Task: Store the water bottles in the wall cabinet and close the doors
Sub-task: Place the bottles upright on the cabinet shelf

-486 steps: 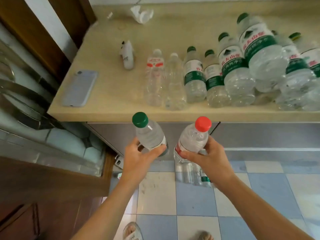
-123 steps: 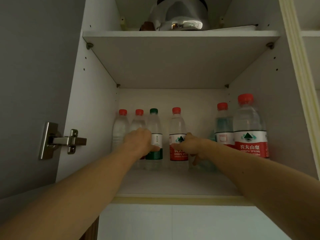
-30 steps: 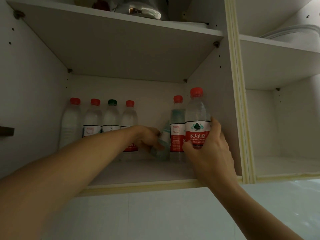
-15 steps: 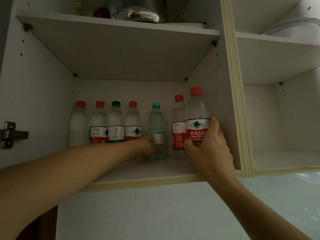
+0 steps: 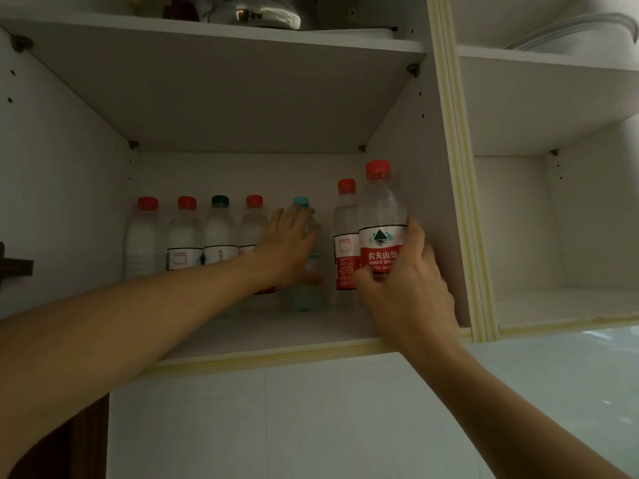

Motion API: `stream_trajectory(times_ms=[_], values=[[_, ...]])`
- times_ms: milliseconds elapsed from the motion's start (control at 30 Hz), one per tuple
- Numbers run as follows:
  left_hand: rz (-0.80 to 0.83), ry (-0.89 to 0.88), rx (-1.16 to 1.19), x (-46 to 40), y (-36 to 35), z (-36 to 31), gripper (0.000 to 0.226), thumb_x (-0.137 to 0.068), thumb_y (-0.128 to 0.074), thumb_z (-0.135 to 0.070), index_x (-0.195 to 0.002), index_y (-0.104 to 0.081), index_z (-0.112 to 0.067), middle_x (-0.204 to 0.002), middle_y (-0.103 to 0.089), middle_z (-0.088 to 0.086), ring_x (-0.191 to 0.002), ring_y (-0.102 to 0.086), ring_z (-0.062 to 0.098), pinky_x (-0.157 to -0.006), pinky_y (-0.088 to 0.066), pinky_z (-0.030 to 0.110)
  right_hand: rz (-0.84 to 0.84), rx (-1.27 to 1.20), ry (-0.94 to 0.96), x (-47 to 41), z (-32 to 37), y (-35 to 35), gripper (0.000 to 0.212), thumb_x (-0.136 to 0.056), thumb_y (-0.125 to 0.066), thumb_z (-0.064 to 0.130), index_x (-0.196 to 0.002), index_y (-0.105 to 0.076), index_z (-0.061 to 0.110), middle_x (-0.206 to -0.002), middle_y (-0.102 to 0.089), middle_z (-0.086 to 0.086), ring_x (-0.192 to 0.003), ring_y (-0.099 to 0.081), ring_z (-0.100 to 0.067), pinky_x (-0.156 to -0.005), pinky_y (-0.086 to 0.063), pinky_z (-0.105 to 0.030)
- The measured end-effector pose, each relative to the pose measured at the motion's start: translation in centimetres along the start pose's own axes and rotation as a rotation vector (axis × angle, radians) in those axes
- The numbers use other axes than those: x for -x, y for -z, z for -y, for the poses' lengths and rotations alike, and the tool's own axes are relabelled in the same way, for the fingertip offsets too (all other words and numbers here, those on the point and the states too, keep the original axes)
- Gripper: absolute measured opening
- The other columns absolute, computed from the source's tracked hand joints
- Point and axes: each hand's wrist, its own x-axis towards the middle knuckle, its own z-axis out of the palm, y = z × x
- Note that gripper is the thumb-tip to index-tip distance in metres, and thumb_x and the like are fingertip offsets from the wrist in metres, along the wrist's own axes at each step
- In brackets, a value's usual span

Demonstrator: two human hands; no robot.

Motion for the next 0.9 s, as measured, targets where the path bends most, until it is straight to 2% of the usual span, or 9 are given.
stream_trajectory(times_ms=[67,167,333,500,733,833,900], values=[[0.053,-0.009,-0.051,0.0,-1.0,-0.7,0.114,-0.073,-0.055,-0.086,-0.158,-0.023,-0.016,-0.168,0.000,0.015,-0.154,0.006,0.040,-0.122,0.003,0.060,-0.007,0.000,0.005,0.0,0.0,-0.1,0.089,-0.088,-0.069,0.048,-0.154,-0.011,0.030,-0.137,-0.049,-0.001,-0.117,-0.058,-0.026,-0.090,-0.056,-0.052],[0.069,0.003,-0.073,0.0,-1.8,-0.9,0.113,-0.073,-0.051,-0.089,-0.158,-0.023,-0.020,-0.168,0.006,0.015,-0.153,0.013,0.042,-0.120,0.004,0.066,-0.011,0.002,0.010,0.0,-0.1,-0.1,0.089,-0.088,-0.069,0.049,-0.154,-0.012,0.030,-0.137,-0.049,-0.001,-0.118,-0.058,-0.027,-0.091,-0.056,-0.052],[0.105,-0.010,-0.104,0.5,-2.6,0.7,0.100,-0.083,-0.059,-0.075,-0.160,-0.021,-0.024,-0.167,0.009,0.019,-0.153,0.012,0.044,-0.123,0.000,0.060,-0.018,0.001,0.012,-0.1,-0.2,-0.1,0.089,-0.087,-0.070,0.049,-0.153,-0.015,0.030,-0.136,-0.050,-0.001,-0.117,-0.058,-0.027,-0.091,-0.055,-0.050],[0.096,-0.026,-0.046,1.4,-3.1,2.0,0.105,-0.079,-0.062,-0.076,-0.160,-0.020,-0.023,-0.167,0.009,0.020,-0.153,0.010,0.043,-0.123,-0.001,0.057,-0.021,0.001,0.006,0.0,-0.1,-0.1,0.088,-0.087,-0.071,0.048,-0.154,-0.016,0.029,-0.135,-0.051,-0.002,-0.116,-0.058,-0.027,-0.089,-0.056,-0.050],[0.115,-0.004,-0.007,1.2,-2.5,1.2,0.103,-0.080,-0.069,-0.067,-0.159,-0.022,-0.022,-0.166,0.007,0.021,-0.153,0.006,0.044,-0.123,-0.002,0.058,-0.001,0.000,-0.030,0.1,0.3,0.2,0.088,-0.087,-0.071,0.049,-0.153,-0.015,0.031,-0.134,-0.052,-0.002,-0.115,-0.059,-0.028,-0.090,-0.056,-0.051],[0.054,0.037,0.278,1.0,-0.9,0.8,0.092,-0.085,-0.069,-0.062,-0.156,-0.032,-0.018,-0.166,-0.012,0.017,-0.152,-0.010,0.037,-0.124,-0.013,0.050,0.003,-0.006,-0.049,0.1,0.4,0.3,0.086,-0.086,-0.069,0.051,-0.150,-0.017,0.030,-0.129,-0.055,-0.002,-0.111,-0.061,-0.027,-0.090,-0.055,-0.052],[-0.001,0.102,0.654,0.5,0.6,0.2,0.082,-0.087,-0.071,-0.054,-0.153,-0.039,-0.016,-0.159,-0.034,0.011,-0.145,-0.033,0.029,-0.117,-0.031,0.039,-0.005,-0.009,-0.052,0.1,0.4,0.3,0.084,-0.086,-0.068,0.053,-0.150,-0.019,0.030,-0.127,-0.057,-0.002,-0.108,-0.062,-0.027,-0.088,-0.055,-0.052]])
